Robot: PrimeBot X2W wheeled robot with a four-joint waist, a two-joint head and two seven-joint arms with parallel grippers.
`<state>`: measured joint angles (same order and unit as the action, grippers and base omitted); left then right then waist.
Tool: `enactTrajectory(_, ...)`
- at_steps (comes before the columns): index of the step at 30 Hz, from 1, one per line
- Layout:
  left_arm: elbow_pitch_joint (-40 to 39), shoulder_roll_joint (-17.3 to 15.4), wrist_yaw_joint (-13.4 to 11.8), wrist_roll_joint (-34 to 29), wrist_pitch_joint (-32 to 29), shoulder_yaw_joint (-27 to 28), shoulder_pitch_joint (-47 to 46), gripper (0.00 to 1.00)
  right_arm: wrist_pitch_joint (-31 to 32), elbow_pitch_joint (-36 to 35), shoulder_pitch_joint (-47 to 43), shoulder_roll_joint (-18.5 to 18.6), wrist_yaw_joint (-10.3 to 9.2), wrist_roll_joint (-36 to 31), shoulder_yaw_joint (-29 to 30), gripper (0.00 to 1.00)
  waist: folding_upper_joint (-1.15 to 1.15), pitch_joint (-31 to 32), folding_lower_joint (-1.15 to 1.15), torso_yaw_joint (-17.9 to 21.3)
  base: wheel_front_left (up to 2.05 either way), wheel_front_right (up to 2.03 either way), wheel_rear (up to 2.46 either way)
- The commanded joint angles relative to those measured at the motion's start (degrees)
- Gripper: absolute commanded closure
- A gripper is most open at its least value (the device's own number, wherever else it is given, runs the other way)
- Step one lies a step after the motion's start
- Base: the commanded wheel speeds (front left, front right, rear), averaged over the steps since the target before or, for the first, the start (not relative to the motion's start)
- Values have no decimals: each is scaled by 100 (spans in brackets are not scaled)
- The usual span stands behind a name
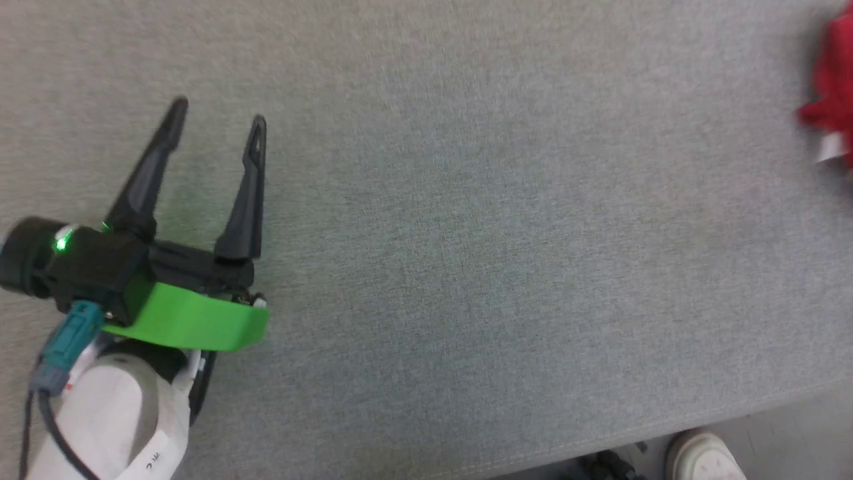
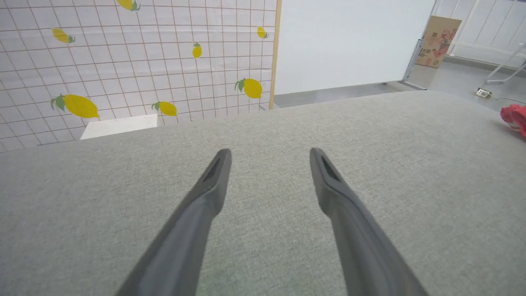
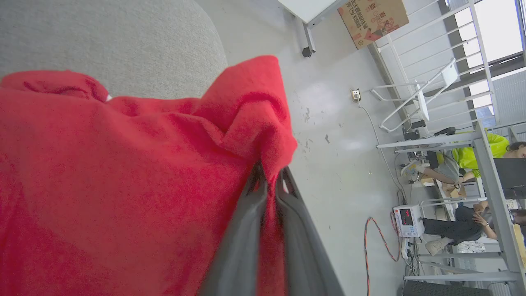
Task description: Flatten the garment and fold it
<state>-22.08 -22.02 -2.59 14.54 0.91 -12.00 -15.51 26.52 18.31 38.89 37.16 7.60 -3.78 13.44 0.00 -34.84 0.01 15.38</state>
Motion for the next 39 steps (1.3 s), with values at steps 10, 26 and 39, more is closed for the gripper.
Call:
enactTrajectory(10, -389, -224, -25, -258, -291, -26, -356, 0, -719, 939, 671, 25, -11, -523, 116, 100, 0, -769, -1, 173, 0, 0, 0)
enactTrajectory(26, -306, -211, -59, -233, -106, -82, -343, 0, -1307, 2090, 1117, -273, -11, -1396, 773, 0, 0, -636, -1, 118, 0, 0, 0)
enactTrajectory(39, 348, 158, -301, 17, 618, 3, -38, 0, -1849, 2471, 964, -313, -11, -1583, 1085, 0, 0, 191, -1, -287, 0, 0, 0)
